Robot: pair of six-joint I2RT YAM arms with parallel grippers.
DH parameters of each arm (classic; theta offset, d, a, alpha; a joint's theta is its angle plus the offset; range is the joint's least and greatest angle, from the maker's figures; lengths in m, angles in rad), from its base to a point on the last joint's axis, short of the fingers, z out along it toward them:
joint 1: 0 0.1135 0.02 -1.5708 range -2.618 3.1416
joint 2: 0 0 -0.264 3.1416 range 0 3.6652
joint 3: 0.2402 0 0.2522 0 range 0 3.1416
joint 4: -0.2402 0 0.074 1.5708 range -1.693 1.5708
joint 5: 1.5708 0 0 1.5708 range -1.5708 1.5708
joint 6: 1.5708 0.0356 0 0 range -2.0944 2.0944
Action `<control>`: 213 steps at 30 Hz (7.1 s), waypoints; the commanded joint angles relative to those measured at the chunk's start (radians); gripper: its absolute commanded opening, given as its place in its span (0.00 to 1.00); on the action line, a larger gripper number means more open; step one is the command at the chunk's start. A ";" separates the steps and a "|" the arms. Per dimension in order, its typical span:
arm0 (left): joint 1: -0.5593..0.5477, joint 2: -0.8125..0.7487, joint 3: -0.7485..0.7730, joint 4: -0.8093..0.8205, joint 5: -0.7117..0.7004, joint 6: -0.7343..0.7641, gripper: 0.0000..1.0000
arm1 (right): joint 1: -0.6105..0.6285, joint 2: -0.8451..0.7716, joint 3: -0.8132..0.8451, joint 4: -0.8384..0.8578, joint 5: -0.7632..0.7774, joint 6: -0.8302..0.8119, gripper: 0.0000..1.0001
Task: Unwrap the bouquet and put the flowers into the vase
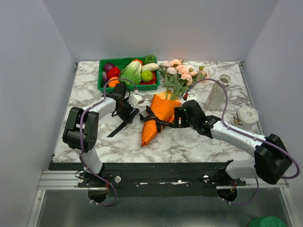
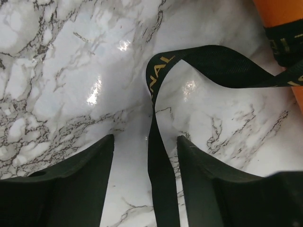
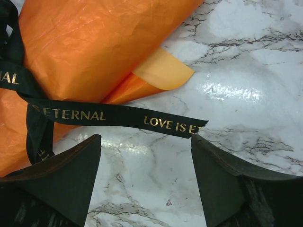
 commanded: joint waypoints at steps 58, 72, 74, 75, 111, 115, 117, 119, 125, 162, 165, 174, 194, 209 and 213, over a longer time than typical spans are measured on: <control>0.015 -0.213 0.132 -0.200 0.053 -0.044 0.00 | 0.211 0.096 0.031 0.218 0.149 -0.196 0.50; 0.015 -0.200 0.127 -0.191 0.047 -0.042 0.00 | 0.204 0.289 0.117 0.103 0.156 -0.280 0.98; 0.015 -0.195 0.131 -0.190 0.045 -0.042 0.00 | 0.206 0.298 0.110 0.109 0.169 -0.274 0.97; 0.015 -0.192 0.132 -0.190 0.044 -0.042 0.00 | 0.204 0.306 0.109 0.124 0.170 -0.280 0.97; 0.015 -0.186 0.140 -0.162 0.001 -0.067 0.02 | 0.026 0.174 0.015 0.135 -0.212 -0.296 0.79; 0.015 -0.178 0.140 -0.163 -0.001 -0.064 0.02 | 0.028 0.223 0.037 0.148 -0.219 -0.334 0.79; 0.015 -0.177 0.143 -0.168 -0.001 -0.064 0.02 | 0.028 0.249 0.044 0.144 -0.206 -0.348 0.79; 0.015 -0.175 0.144 -0.167 -0.001 -0.062 0.03 | 0.028 0.263 0.051 0.140 -0.195 -0.358 0.79; 0.015 -0.166 0.150 -0.167 0.005 -0.065 0.03 | 0.056 0.317 0.075 0.172 -0.109 -0.387 0.79; 0.032 -0.183 0.170 -0.203 0.019 -0.076 0.03 | 0.142 0.157 -0.006 0.227 0.040 -0.313 0.01; 0.117 -0.192 0.213 -0.229 0.025 -0.114 0.00 | 0.138 0.071 -0.031 0.165 0.145 -0.242 0.01; 0.573 -0.241 0.287 -0.246 0.034 -0.153 0.00 | -0.048 -0.295 -0.078 -0.161 0.396 0.111 0.01; 0.342 -0.384 0.170 -0.346 0.180 0.007 0.99 | -0.132 -0.332 -0.003 -0.366 0.282 0.183 1.00; 0.110 -0.103 0.210 -0.296 0.122 -0.088 0.99 | -0.132 -0.513 0.002 -0.264 0.167 0.089 1.00; 0.098 -0.098 0.135 -0.256 0.080 -0.075 0.99 | -0.132 -0.510 0.025 -0.264 0.155 0.077 1.00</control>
